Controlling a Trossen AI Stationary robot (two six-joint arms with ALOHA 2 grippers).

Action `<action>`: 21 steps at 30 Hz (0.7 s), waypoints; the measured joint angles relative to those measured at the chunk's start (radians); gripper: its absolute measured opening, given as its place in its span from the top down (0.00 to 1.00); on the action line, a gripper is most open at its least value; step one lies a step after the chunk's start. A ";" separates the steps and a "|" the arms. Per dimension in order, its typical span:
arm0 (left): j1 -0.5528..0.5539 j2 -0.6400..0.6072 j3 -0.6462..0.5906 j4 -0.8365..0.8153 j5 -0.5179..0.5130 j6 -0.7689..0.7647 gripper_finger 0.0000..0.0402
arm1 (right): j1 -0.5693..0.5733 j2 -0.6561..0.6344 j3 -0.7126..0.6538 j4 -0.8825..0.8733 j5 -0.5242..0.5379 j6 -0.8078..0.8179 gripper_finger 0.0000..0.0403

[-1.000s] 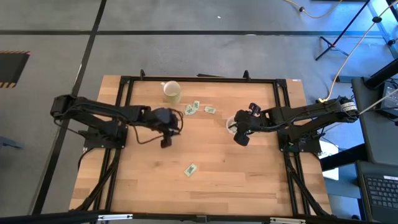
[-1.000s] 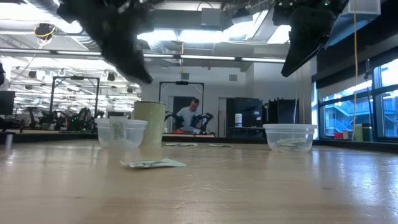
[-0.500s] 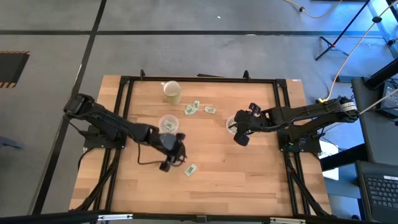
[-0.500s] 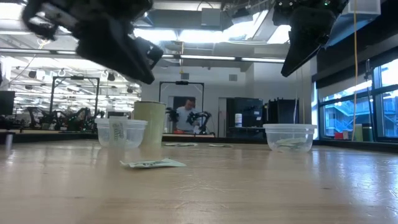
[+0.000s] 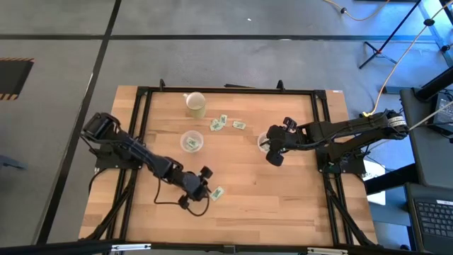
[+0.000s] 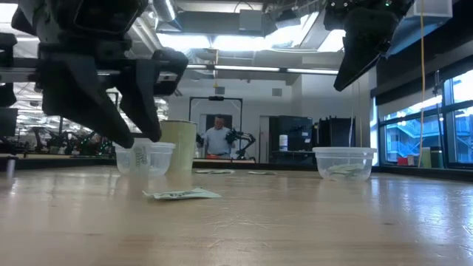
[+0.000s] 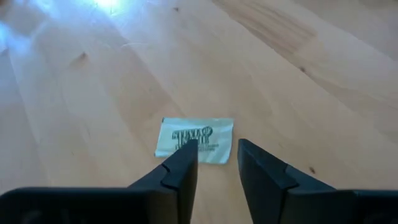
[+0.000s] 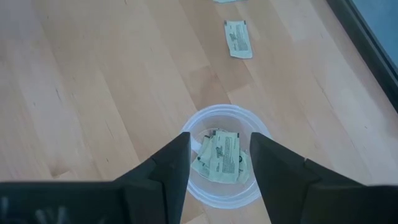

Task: Pick and place Stevia / Truvia into bins
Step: Put the stevia packet into the left transparent container

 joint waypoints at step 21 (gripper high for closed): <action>-0.026 0.094 0.000 0.060 -0.083 0.235 0.67 | 0.000 0.000 0.000 0.022 0.000 0.024 0.58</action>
